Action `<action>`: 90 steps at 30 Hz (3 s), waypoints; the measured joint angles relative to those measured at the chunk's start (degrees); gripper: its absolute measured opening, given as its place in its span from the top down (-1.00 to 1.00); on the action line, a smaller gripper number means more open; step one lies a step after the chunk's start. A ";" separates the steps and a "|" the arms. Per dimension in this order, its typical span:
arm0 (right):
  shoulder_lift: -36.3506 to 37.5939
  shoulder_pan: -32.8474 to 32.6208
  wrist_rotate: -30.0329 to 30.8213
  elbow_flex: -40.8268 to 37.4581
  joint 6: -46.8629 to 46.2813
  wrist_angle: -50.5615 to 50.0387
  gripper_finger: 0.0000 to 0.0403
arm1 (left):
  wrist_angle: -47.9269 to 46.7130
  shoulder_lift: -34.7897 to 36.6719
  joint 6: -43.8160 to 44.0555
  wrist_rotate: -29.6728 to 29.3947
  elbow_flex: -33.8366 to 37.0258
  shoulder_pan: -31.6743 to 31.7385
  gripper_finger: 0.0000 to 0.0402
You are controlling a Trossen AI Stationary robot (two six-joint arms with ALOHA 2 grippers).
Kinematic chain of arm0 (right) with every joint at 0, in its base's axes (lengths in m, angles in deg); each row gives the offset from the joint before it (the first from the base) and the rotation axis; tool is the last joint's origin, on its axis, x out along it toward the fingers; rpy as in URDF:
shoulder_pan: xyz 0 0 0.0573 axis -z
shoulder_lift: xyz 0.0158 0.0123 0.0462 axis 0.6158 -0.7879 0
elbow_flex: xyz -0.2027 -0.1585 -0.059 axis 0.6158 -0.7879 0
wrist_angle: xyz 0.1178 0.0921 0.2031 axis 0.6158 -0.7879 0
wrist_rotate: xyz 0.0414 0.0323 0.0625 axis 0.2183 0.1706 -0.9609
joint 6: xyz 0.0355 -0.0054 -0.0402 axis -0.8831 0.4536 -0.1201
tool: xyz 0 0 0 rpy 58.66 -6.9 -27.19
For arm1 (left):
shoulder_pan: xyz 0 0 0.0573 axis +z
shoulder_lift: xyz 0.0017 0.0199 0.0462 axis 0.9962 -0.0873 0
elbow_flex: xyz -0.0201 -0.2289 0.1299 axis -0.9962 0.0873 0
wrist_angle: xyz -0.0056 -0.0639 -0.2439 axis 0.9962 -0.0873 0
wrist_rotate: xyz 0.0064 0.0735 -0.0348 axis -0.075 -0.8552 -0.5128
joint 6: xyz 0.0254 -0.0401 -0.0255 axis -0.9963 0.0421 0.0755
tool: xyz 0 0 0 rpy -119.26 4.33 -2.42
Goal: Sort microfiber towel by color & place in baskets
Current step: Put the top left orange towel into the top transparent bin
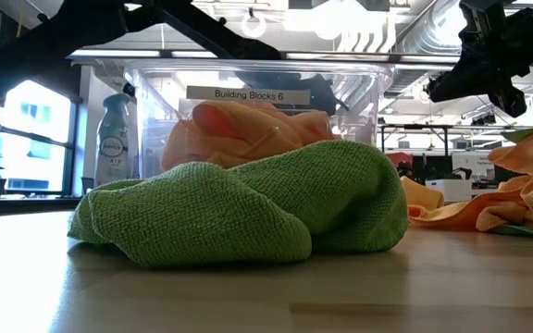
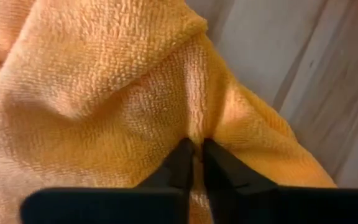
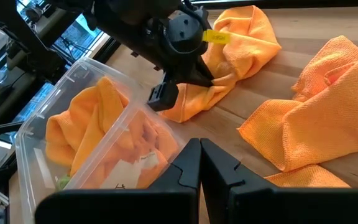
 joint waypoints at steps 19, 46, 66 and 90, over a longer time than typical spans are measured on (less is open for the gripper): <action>0.00 0.00 -0.41 0.00 0.07 0.00 1.00 | -6.12 14.51 -4.67 -6.82 -10.12 0.02 1.00; -0.02 -0.04 -6.99 0.00 4.74 -0.60 1.00 | -7.59 38.42 6.56 -28.68 -10.24 -22.13 1.00; 0.00 -0.07 -11.16 0.00 7.28 -0.94 1.00 | -21.33 35.66 41.54 -30.48 -10.22 -35.31 1.00; -0.02 -0.07 -11.52 0.00 7.28 -1.38 1.00 | -27.89 11.58 56.87 -1.47 -10.20 -23.49 1.00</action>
